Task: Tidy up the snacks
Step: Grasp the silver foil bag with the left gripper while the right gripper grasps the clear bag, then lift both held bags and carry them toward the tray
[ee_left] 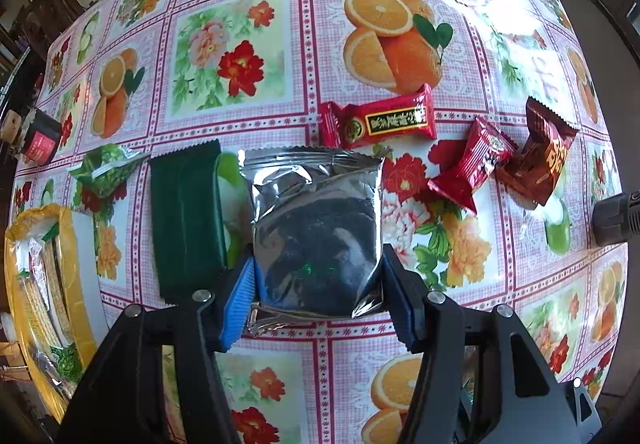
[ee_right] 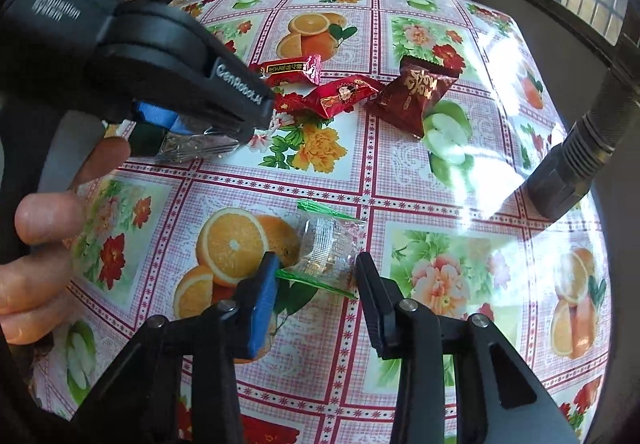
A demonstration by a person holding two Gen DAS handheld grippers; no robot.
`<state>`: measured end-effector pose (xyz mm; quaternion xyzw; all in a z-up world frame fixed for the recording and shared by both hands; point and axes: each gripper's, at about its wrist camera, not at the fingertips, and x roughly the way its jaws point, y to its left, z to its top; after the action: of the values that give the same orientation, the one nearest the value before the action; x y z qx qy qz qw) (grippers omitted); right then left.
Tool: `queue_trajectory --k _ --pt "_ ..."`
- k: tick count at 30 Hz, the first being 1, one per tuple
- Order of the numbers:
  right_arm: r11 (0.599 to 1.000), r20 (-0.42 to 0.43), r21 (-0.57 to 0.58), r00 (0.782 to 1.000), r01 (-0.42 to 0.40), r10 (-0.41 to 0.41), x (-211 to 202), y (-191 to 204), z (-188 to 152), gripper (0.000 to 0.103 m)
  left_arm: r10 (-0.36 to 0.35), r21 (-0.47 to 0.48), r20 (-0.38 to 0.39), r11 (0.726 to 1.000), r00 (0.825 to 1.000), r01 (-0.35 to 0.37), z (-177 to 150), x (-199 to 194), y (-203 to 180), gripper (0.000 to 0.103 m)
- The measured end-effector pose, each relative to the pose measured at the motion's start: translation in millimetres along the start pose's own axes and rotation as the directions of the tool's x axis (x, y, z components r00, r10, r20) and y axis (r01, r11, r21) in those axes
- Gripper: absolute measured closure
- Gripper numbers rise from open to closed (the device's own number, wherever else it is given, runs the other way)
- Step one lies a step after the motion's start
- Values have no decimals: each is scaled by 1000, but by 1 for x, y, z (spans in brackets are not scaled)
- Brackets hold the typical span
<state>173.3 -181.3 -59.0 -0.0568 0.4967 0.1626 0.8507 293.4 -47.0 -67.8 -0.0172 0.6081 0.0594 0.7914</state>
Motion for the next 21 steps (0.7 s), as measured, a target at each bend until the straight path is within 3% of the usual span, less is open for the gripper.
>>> queue_trajectory --k 8,11,21 --pt "1000 9 1 1000 7 -7 -1 10 -5 61 -5 13 -7 1000 1000 5 -34 -7 8 43" --pt "999 17 -12 999 41 -41 0 12 -5 65 -4 15 -9 1000 1000 4 -47 -12 15 43" --pt "1000 13 -1 1000 2 -2 -25 12 -37 71 -9 20 -18 1000 1000 10 -113 -25 53 43"
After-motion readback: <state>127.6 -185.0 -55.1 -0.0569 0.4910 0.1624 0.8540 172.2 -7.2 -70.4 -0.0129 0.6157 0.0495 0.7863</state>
